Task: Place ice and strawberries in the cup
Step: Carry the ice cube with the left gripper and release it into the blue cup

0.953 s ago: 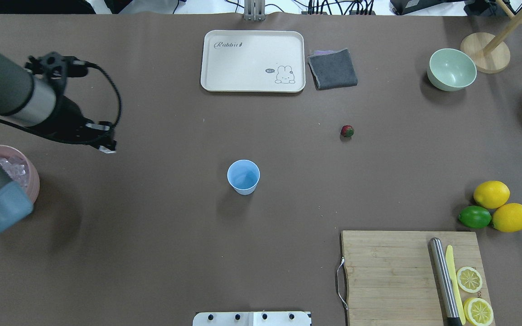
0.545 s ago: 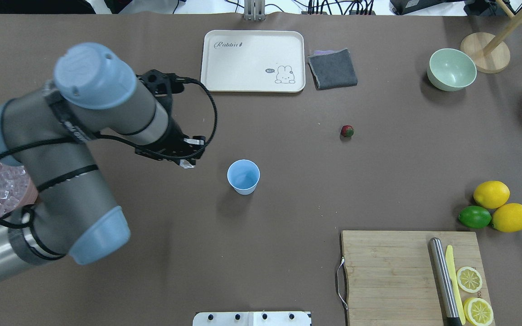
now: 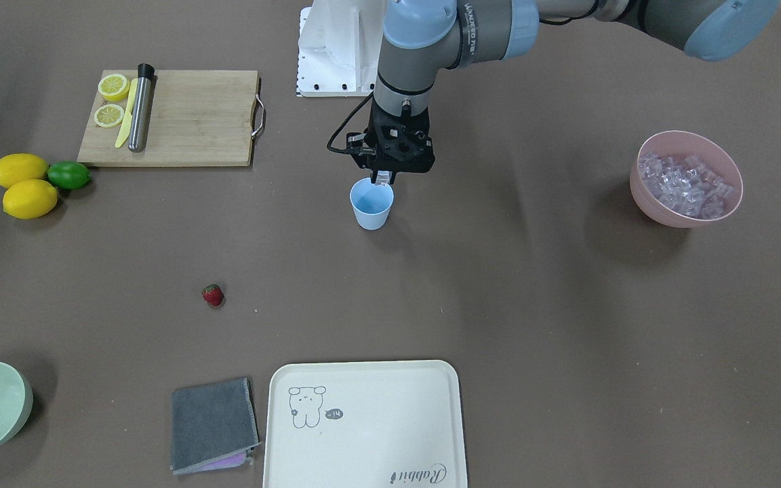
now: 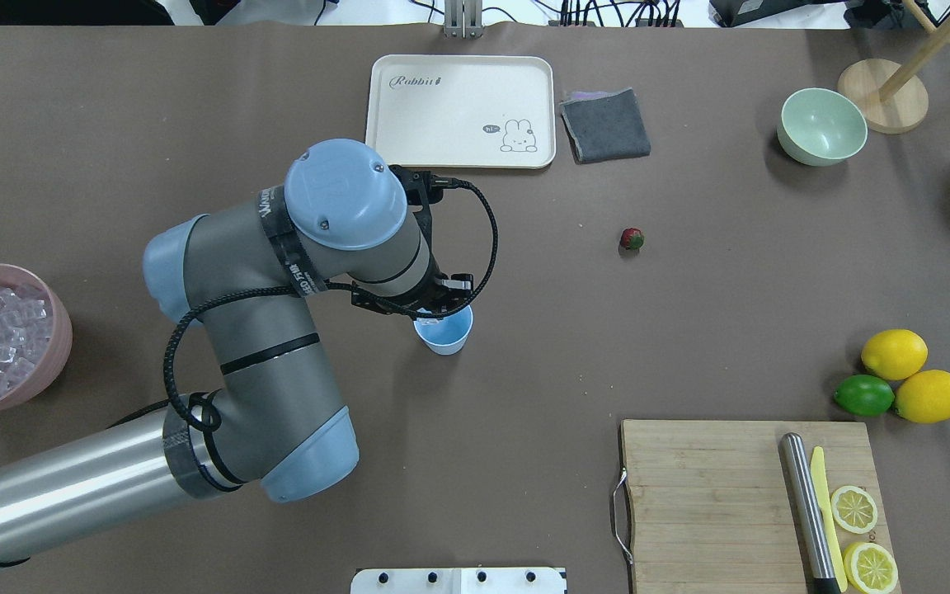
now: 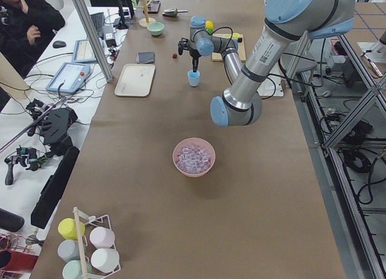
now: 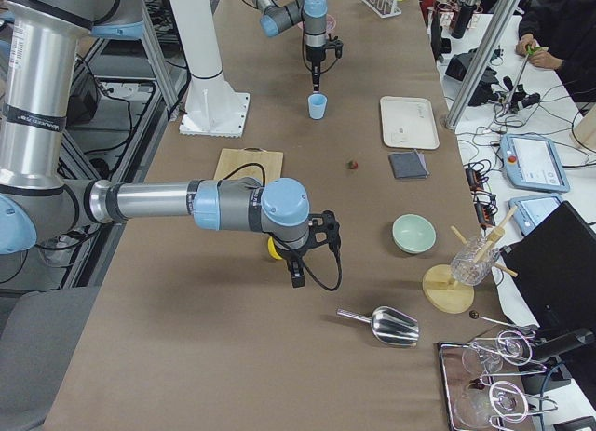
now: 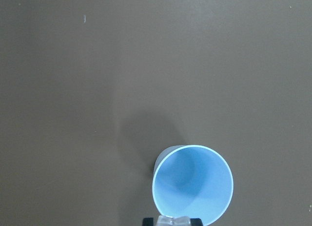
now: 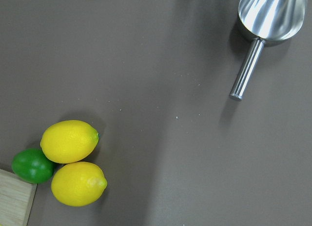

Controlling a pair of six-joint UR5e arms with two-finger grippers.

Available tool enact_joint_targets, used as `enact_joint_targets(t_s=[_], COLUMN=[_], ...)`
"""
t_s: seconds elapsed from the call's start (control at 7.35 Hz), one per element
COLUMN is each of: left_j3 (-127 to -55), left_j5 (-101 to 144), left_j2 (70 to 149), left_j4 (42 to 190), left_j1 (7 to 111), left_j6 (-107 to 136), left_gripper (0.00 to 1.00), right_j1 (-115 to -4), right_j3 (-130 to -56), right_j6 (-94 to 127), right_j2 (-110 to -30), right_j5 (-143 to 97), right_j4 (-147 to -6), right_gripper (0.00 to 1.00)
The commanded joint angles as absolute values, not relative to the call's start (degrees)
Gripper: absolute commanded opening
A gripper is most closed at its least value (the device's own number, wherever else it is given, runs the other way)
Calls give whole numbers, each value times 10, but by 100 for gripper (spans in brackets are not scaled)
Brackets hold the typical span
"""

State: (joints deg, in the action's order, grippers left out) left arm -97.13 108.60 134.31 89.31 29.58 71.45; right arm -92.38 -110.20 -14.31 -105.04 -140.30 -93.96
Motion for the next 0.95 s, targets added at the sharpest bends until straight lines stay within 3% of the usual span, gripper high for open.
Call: enact_joint_targets(t_s=[0.0, 0.14, 0.27, 0.41, 0.82], left_j3=[-942, -944, -948, -965, -1097], left_j5=[1082, 1078, 1078, 1079, 1086], left_j2=[1350, 1348, 1347, 1341, 1216], left_j4=[920, 920, 916, 906, 819], left_j1=[291, 291, 291, 300, 395], left_j6=[715, 715, 714, 711, 518], left_gripper=[48, 81, 87, 87, 85], right_j1=[-923, -923, -922, -922, -922], right_j3=[-1102, -1102, -1102, -1102, -1102], right_j6=[-143, -142, -143, -143, -144], right_j2=[-1051, -1050, -1050, -1050, -1051], right_j5=[-1404, -1403, -1403, -1403, -1400], right_j4=[-940, -940, -940, -940, -940], right_gripper=[100, 100, 100, 100, 100])
